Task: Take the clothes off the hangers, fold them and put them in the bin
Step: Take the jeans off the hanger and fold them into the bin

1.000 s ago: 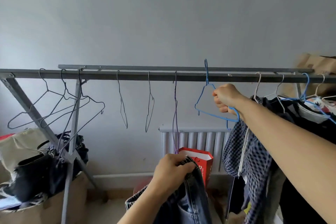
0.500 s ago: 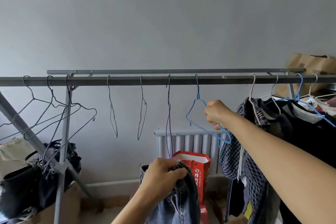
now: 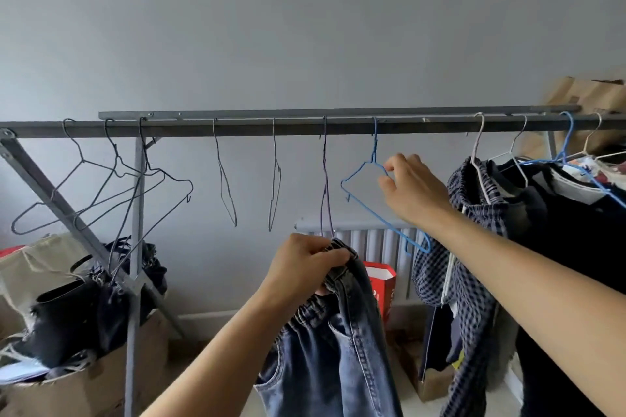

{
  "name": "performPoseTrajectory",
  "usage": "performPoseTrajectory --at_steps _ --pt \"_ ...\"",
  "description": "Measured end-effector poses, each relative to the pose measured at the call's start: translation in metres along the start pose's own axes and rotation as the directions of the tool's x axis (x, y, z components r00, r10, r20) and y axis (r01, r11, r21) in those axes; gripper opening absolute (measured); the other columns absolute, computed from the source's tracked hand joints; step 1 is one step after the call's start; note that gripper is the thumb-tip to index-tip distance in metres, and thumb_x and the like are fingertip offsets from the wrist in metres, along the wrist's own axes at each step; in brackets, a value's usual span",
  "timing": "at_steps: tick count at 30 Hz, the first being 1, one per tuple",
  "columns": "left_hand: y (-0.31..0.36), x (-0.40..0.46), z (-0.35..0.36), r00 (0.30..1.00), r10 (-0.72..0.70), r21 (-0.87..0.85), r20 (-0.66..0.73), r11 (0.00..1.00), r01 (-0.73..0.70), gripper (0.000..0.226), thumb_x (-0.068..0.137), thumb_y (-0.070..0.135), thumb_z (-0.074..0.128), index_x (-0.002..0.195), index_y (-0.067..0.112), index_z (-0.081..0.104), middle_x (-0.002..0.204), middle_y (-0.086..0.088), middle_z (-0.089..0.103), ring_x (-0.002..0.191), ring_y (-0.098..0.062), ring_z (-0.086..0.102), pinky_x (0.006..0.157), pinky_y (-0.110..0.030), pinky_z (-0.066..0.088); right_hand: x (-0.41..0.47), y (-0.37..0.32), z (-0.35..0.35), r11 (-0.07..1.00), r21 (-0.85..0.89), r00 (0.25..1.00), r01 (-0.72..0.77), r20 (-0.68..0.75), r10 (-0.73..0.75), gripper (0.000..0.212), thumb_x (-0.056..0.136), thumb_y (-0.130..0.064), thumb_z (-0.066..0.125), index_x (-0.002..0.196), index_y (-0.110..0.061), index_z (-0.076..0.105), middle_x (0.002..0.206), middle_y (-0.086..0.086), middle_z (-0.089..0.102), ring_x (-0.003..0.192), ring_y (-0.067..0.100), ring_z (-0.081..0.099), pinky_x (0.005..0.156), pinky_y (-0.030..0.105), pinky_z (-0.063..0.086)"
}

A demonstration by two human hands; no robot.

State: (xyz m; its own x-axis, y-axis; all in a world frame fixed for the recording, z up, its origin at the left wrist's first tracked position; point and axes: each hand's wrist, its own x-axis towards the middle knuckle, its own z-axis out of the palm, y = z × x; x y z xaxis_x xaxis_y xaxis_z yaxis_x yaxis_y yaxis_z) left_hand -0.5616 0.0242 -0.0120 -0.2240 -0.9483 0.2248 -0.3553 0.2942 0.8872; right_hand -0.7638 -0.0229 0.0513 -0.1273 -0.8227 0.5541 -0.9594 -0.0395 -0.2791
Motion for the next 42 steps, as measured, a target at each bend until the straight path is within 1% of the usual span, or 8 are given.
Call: performPoseTrajectory --at_steps 4,7,15,18,22,31,36,42 --pt "0.011 0.000 -0.019 0.999 0.004 -0.052 -0.032 0.999 -0.006 0.021 0.086 0.022 0.073 0.077 0.003 0.074 0.072 -0.019 0.072 0.060 -0.036 0.070 0.066 -0.046 0.059 -0.044 -0.043 -0.021 0.880 0.468 0.885 0.075 0.376 -0.276 0.046 0.083 -0.063 0.059 0.100 -0.020 0.062 0.093 -0.003 0.067 0.087 0.018 0.066 0.079 0.036 0.054" --pt "0.018 -0.004 -0.032 0.998 -0.005 -0.117 -0.066 0.993 -0.003 0.022 0.085 0.018 0.075 0.072 0.001 0.072 0.060 -0.012 0.066 0.052 -0.023 0.064 0.055 -0.030 0.054 -0.069 -0.063 -0.020 0.908 0.417 0.759 0.048 0.575 -0.305 0.066 0.063 -0.070 0.074 0.111 -0.029 0.056 0.103 -0.009 0.064 0.094 0.010 0.063 0.084 0.034 0.052" --pt "0.018 -0.029 -0.066 0.959 0.149 -0.145 -0.243 0.972 -0.187 0.010 0.082 0.029 0.078 0.090 0.023 0.078 0.077 0.009 0.073 0.069 -0.010 0.063 0.067 -0.030 0.058 -0.074 -0.091 0.010 0.760 0.650 0.893 -0.034 0.362 -0.269 0.017 0.085 -0.014 0.071 0.100 -0.012 0.063 0.094 0.008 0.071 0.089 0.020 0.068 0.086 0.038 0.055" --pt "-0.016 -0.041 -0.107 0.912 0.111 0.032 -0.395 0.994 -0.107 0.056 0.065 0.054 0.080 0.115 0.035 0.068 0.109 0.014 0.064 0.095 -0.004 0.055 0.076 -0.021 0.043 -0.067 -0.095 0.001 0.653 0.753 0.912 -0.082 0.321 -0.255 0.010 0.088 -0.002 0.068 0.089 -0.012 0.065 0.083 0.006 0.072 0.075 0.010 0.070 0.075 0.024 0.055" --pt "-0.062 -0.056 -0.146 0.962 -0.099 0.038 -0.253 0.993 0.112 0.101 0.054 0.059 0.087 0.142 0.034 0.044 0.138 0.002 0.051 0.125 -0.011 0.046 0.106 -0.039 0.041 -0.055 -0.095 -0.011 0.500 0.856 0.922 -0.130 0.289 -0.256 0.012 0.089 0.004 0.063 0.099 -0.001 0.065 0.092 0.013 0.072 0.078 0.010 0.071 0.066 0.013 0.053" --pt "-0.058 -0.040 -0.156 0.998 -0.054 -0.407 0.025 0.911 0.060 0.130 0.033 0.054 0.096 0.145 0.024 0.037 0.132 -0.009 0.060 0.111 -0.013 0.066 0.096 -0.031 0.047 -0.049 -0.092 -0.033 0.346 0.922 0.845 -0.175 0.321 -0.428 0.015 0.083 -0.012 0.062 0.095 -0.006 0.068 0.086 0.006 0.075 0.081 0.018 0.072 0.071 0.028 0.059" --pt "-0.051 -0.044 -0.159 0.965 0.053 -0.497 0.258 0.864 0.085 0.080 0.053 0.026 0.096 0.117 -0.008 0.061 0.105 -0.023 0.071 0.089 -0.030 0.072 0.074 -0.035 0.059 -0.046 -0.077 -0.025 0.325 0.919 0.881 -0.223 0.333 -0.337 0.023 0.086 -0.017 0.062 0.108 -0.014 0.055 0.096 0.002 0.070 0.098 0.024 0.068 0.087 0.035 0.055" --pt "-0.030 -0.043 -0.161 0.994 -0.085 -0.305 0.072 0.947 0.103 0.021 0.068 0.004 0.084 0.078 -0.002 0.066 0.074 -0.015 0.067 0.061 -0.023 0.067 0.059 -0.032 0.059 -0.056 -0.068 -0.020 0.695 0.635 0.831 0.337 0.146 -0.537 0.043 0.093 -0.009 0.061 0.121 -0.040 0.051 0.114 -0.029 0.049 0.109 -0.016 0.044 0.096 0.004 0.030"
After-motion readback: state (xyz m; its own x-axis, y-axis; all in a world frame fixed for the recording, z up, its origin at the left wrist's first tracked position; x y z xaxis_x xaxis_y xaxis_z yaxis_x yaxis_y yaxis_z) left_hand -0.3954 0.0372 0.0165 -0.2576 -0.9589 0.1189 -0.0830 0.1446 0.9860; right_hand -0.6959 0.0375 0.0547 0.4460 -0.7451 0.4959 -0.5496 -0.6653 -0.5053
